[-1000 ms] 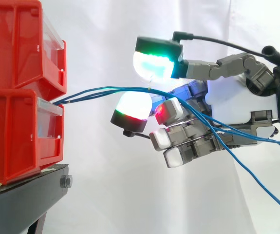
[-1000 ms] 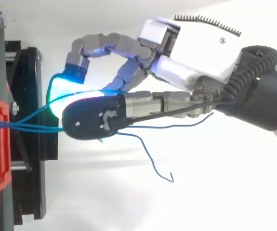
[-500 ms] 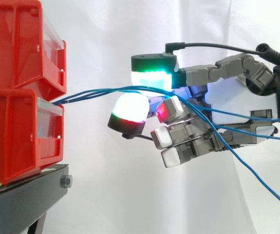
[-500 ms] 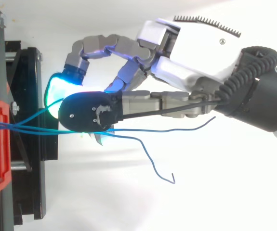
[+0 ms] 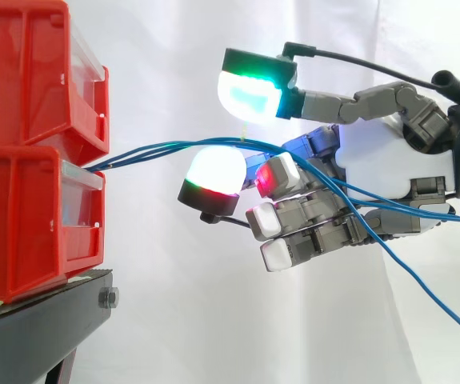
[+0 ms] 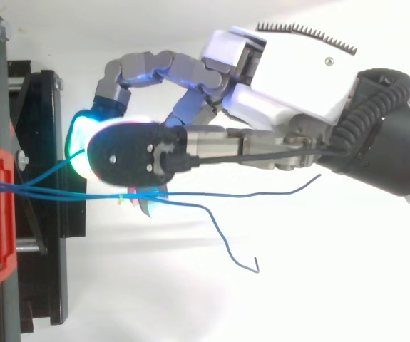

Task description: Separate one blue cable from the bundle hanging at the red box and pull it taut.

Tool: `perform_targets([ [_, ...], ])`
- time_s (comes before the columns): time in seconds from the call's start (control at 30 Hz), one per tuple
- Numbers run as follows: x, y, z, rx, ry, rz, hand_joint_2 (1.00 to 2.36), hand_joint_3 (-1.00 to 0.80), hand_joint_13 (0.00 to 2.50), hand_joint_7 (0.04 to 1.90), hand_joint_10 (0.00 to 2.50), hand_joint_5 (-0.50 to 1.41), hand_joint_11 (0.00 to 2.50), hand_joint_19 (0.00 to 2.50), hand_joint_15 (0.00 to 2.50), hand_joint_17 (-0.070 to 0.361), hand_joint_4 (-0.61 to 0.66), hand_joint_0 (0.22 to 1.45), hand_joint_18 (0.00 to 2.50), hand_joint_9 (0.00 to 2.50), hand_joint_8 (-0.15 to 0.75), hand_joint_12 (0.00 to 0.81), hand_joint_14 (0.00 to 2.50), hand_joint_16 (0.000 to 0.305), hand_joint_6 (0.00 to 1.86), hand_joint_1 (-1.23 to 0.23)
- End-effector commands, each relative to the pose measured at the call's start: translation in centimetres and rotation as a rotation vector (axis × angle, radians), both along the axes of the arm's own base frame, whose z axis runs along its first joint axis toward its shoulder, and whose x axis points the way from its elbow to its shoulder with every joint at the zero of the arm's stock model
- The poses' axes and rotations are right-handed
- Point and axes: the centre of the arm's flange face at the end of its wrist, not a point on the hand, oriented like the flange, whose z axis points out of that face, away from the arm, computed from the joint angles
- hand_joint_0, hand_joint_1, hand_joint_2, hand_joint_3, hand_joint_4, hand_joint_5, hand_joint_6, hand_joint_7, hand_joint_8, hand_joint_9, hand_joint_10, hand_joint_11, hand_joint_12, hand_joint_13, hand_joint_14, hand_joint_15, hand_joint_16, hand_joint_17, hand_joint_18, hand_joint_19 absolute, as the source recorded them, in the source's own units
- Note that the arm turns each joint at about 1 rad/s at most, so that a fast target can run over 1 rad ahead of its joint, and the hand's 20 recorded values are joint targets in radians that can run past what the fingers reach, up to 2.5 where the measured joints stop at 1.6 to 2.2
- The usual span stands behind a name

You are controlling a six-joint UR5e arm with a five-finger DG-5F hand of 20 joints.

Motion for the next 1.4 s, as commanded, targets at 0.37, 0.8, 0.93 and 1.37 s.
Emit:
perform_targets([
  [0.37,0.03,0.19,-0.01,-0.001,-0.001,0.002,1.02,-0.27,1.12,1.13,0.02,-0.11,0.97,0.54,0.65,0.1,0.25,0.7,0.93,1.28,0.327,0.403,0.02,0.044,0.5,-0.53],
  [0.8,0.03,0.19,-0.01,-0.001,-0.001,0.002,1.0,-0.48,1.1,1.12,0.02,-0.11,0.98,0.55,0.68,0.102,0.26,0.61,0.92,1.27,0.324,0.41,0.02,0.045,0.5,-0.44],
  [0.93,0.01,0.3,0.1,-0.002,-0.002,0.004,1.0,-0.47,1.09,1.13,0.03,-0.1,0.97,0.56,0.67,0.103,0.25,0.63,0.91,1.27,0.324,0.412,0.02,0.046,0.5,-0.4],
  [1.37,0.03,0.39,-0.01,-0.007,0.001,0.002,1.02,-0.17,1.1,1.1,0.02,-0.11,0.97,0.54,0.65,0.097,0.25,0.73,0.88,1.26,0.325,0.402,0.02,0.043,0.5,-0.56],
])
